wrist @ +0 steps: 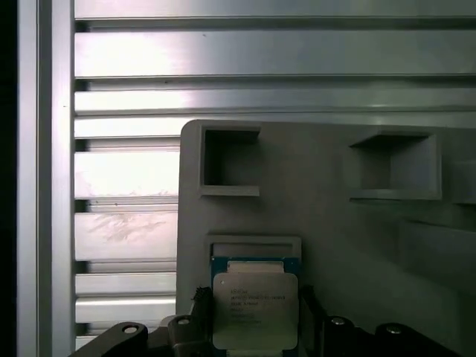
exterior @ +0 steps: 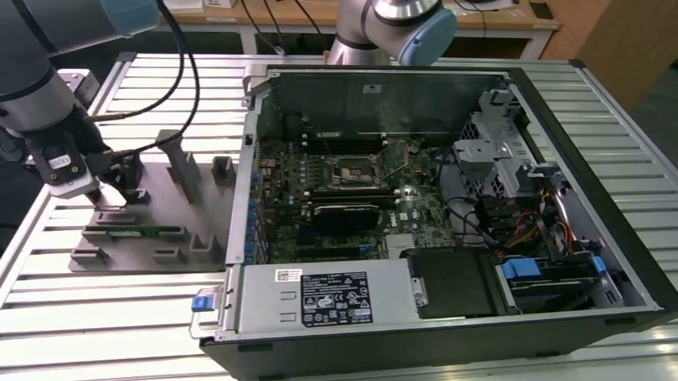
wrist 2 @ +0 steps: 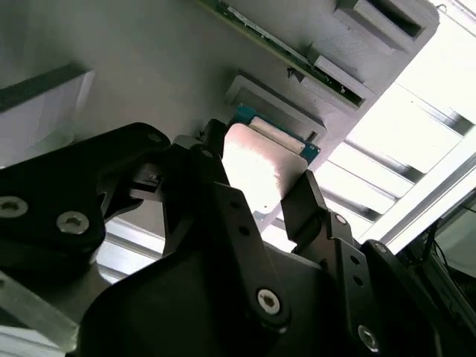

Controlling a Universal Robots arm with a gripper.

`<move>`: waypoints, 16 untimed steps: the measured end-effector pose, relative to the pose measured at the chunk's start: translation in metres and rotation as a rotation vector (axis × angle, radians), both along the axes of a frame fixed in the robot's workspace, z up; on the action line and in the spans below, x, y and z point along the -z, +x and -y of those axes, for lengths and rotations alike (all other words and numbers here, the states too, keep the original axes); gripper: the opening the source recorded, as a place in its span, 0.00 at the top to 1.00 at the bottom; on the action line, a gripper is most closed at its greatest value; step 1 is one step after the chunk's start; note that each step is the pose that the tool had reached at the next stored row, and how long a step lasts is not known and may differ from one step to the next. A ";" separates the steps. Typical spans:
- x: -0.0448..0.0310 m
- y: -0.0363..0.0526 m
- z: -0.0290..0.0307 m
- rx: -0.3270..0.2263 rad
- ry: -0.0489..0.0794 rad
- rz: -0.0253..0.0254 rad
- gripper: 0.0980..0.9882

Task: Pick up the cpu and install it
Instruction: 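Pick up the cpu and move it towards the insertion slot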

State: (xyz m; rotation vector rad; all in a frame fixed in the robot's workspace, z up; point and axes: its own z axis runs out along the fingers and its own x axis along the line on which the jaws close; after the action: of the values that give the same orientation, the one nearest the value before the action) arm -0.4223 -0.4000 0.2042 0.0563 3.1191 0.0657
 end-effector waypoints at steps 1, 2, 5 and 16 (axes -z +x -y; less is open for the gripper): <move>-0.0022 0.0000 0.0000 0.000 0.000 0.0000 0.50; -0.0043 0.0000 0.0000 0.000 0.000 0.0001 0.50; -0.0104 0.0000 0.0000 0.000 0.000 0.0005 0.50; -0.0414 0.0000 0.0000 0.000 0.000 0.0043 0.50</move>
State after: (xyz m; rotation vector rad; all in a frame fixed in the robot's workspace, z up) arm -0.4223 -0.4000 0.2456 0.0560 3.1148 0.0656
